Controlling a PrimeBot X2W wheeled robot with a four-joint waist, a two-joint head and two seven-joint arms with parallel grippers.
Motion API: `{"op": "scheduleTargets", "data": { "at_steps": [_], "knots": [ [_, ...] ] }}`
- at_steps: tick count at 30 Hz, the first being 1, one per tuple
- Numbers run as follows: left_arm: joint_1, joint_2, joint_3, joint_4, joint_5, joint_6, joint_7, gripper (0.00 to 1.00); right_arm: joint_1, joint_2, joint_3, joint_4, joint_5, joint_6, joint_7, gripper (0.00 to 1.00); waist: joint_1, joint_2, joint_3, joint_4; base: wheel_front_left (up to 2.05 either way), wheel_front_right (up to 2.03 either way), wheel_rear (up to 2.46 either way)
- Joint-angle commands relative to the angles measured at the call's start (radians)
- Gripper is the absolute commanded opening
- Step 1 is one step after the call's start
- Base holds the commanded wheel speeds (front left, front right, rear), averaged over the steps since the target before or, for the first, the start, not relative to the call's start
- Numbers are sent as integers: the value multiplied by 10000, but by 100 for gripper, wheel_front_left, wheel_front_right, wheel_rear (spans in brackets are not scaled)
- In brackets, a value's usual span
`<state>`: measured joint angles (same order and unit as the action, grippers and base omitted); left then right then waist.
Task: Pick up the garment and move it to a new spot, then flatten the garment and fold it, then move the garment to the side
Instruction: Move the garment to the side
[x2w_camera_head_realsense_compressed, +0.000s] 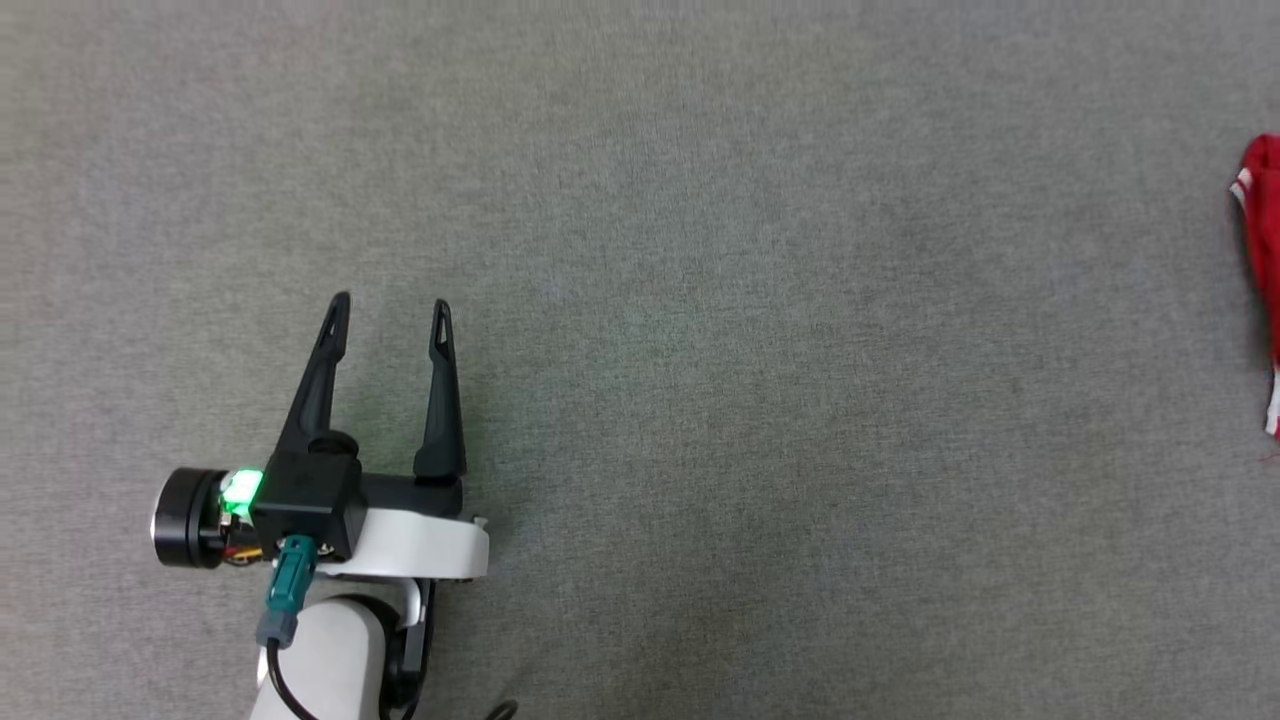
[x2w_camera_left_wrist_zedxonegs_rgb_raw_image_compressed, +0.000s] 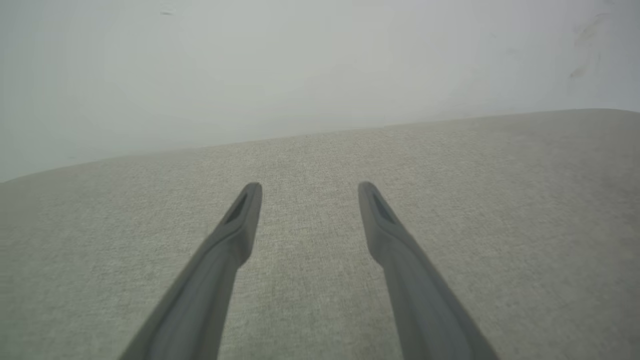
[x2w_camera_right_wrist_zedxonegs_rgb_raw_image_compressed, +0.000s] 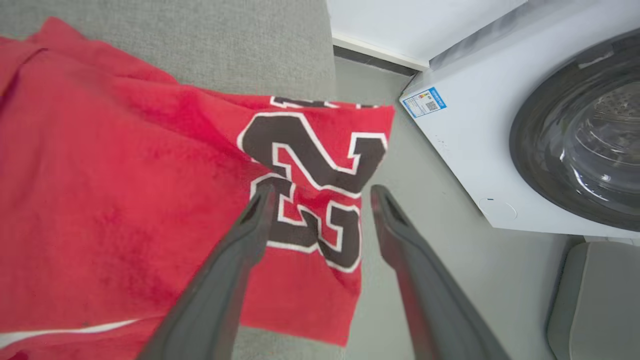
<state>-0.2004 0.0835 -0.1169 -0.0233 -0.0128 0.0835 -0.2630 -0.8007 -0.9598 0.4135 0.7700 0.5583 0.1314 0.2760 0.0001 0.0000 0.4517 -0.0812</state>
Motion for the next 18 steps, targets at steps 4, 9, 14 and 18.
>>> {"op": "scheduleTargets", "data": {
  "at_steps": [4,9,14,18],
  "knots": [
    [346,15,74,87,-80,78,-22,100,-7,320,-243,-258,-323,-15,-747,100,-1,0,-612,8,0,0,0],
    [819,-15,136,196,-170,141,-22,100,408,757,-752,-964,-779,-15,-1953,100,-1,0,-1371,25,0,0,0],
    [1307,-44,185,326,-258,151,-22,100,961,1648,-1986,-1696,-1784,-15,-3509,100,-1,0,-2124,156,0,0,0],
    [1634,-38,269,410,-346,105,-22,100,1780,2991,-3206,-2707,-2838,-14,-4540,100,-1,0,-2690,331,0,0,0]
  ]
}}
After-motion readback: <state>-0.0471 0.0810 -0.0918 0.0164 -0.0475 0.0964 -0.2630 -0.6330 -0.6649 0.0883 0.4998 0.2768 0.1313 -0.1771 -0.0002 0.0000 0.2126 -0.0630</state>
